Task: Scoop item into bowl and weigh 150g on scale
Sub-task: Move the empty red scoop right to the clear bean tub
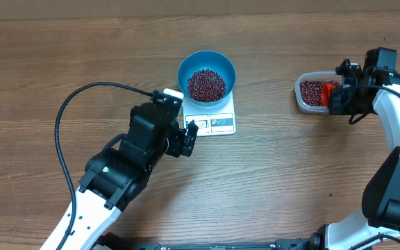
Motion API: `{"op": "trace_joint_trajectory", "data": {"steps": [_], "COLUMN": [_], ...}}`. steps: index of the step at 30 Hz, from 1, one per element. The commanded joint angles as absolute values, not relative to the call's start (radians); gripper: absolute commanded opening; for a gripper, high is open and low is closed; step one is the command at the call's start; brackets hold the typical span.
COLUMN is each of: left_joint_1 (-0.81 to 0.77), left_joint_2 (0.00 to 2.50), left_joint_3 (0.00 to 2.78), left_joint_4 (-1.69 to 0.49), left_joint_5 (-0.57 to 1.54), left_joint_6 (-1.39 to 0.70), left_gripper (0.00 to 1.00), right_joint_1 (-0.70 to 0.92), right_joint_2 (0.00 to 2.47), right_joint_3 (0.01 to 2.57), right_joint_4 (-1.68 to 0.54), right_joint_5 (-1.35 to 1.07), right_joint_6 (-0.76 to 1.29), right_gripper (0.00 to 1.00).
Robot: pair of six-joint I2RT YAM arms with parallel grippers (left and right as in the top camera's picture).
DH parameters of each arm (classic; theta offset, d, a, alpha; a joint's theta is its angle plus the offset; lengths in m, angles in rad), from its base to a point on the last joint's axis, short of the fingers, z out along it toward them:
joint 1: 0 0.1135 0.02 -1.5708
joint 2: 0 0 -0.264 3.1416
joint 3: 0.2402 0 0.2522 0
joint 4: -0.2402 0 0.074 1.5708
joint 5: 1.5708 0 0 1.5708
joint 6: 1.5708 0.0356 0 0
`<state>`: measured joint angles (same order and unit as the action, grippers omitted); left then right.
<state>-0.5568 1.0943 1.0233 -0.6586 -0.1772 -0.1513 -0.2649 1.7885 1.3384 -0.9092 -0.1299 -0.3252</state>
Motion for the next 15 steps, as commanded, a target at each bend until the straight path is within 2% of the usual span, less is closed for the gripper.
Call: {"op": "trace_joint_trajectory", "data": {"steps": [1, 15], "left_joint_1": [-0.562, -0.562], "left_joint_2": [1.1, 1.1], "left_joint_3": [1.022, 1.022], "left_joint_4": [-0.658, -0.658], "left_joint_5": [-0.191, -0.191], "left_joint_6": [-0.154, -0.154], "left_gripper": [1.0, 1.0], "right_joint_1": [-0.266, -0.263], "right_joint_2": [1.803, 1.811], "right_joint_3": [1.334, 1.251], "right_joint_4": [-0.902, -0.845], "right_joint_5": [-0.124, -0.189], "right_joint_6": [-0.321, -0.321], "right_gripper": [0.04, 0.04]}}
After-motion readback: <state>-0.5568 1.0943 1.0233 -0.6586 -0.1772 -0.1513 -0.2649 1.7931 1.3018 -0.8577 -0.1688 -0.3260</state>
